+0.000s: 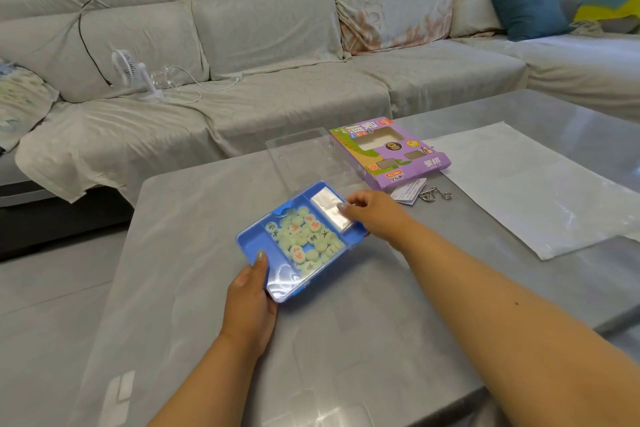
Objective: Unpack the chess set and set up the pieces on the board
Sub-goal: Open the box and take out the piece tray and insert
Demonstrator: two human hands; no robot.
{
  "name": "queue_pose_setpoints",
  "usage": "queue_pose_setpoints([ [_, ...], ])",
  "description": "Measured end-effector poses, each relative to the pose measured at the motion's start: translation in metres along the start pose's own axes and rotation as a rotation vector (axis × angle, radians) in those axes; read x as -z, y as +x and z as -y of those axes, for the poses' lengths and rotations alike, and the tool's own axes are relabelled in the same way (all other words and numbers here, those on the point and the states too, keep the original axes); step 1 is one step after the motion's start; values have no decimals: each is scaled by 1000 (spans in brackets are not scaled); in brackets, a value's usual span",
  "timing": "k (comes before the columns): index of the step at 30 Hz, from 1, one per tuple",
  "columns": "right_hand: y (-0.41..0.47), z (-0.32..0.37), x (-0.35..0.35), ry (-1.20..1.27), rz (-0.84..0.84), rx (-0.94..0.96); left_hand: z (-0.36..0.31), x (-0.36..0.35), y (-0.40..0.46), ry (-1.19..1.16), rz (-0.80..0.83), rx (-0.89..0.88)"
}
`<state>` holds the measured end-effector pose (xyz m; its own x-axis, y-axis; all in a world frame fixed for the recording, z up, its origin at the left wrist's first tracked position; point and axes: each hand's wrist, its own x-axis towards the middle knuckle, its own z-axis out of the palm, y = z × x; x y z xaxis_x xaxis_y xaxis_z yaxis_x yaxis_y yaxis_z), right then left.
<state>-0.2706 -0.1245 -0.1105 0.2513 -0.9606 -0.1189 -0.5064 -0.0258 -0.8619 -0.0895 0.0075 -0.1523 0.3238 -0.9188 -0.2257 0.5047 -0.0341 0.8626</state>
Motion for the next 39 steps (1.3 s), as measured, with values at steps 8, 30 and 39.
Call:
queue_pose_setpoints([
  [8, -45, -38, -2, -285, -121, -112, 5, -5, -11, 401, 8, -70],
  [30, -51, -22, -22, -477, 98, -84, 17, -22, -21, 1022, -134, -141],
  [39, -65, -15, -18, -516, 279, -93, 24, -33, -9, 1332, -55, -187],
])
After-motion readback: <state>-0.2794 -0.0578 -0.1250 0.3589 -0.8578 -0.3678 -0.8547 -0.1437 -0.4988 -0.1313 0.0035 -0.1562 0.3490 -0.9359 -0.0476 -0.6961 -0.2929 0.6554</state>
